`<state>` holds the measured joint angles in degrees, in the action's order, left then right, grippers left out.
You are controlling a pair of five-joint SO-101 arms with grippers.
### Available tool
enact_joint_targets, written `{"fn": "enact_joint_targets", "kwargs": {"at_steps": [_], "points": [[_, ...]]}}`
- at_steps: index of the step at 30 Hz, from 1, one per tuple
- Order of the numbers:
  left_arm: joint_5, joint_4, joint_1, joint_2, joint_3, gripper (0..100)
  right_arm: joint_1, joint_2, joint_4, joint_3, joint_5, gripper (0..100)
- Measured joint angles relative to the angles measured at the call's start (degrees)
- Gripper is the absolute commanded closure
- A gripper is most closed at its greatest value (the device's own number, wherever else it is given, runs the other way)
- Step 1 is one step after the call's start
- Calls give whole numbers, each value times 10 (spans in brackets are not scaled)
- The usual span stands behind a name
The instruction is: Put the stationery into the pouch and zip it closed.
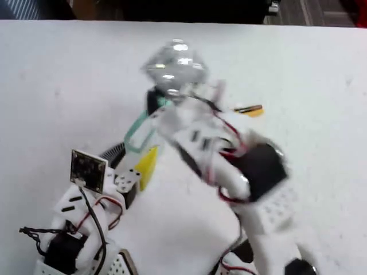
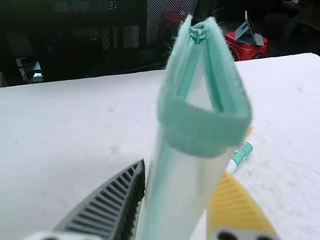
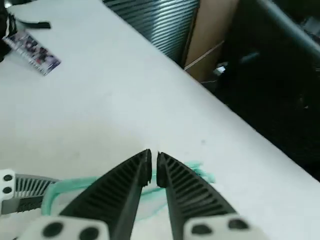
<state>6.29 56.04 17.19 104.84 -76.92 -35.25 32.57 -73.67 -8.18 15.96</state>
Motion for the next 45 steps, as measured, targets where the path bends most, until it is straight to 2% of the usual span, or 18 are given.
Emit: {"fn": "enact_joint_targets", "kwargs": {"at_steps": [6, 11, 15, 19, 22, 25, 32, 37, 45], "points": [[-1, -40, 1, 1, -27, 980, 109, 13, 0, -3, 0, 981], [-42, -46, -6, 1, -28, 976, 190, -70, 0, -3, 0, 981], [9, -52, -84, -1, -29, 976, 226, -175, 0, -3, 19, 980], [80, -52, -182, -7, -28, 976, 225, -285, 0, -2, 110, 970], [98, -52, -227, -7, -28, 976, 207, -362, 1, -2, 175, 864], [102, -52, -243, -7, -28, 976, 176, -432, 8, -2, 225, 757], [102, -52, -246, -7, -28, 976, 112, -565, 73, -10, 356, 789], [102, -52, -246, -7, -28, 976, 122, -653, 70, -89, 375, 766], [102, -52, -246, -7, -28, 974, 149, -823, -4, -306, 376, 769]]}}
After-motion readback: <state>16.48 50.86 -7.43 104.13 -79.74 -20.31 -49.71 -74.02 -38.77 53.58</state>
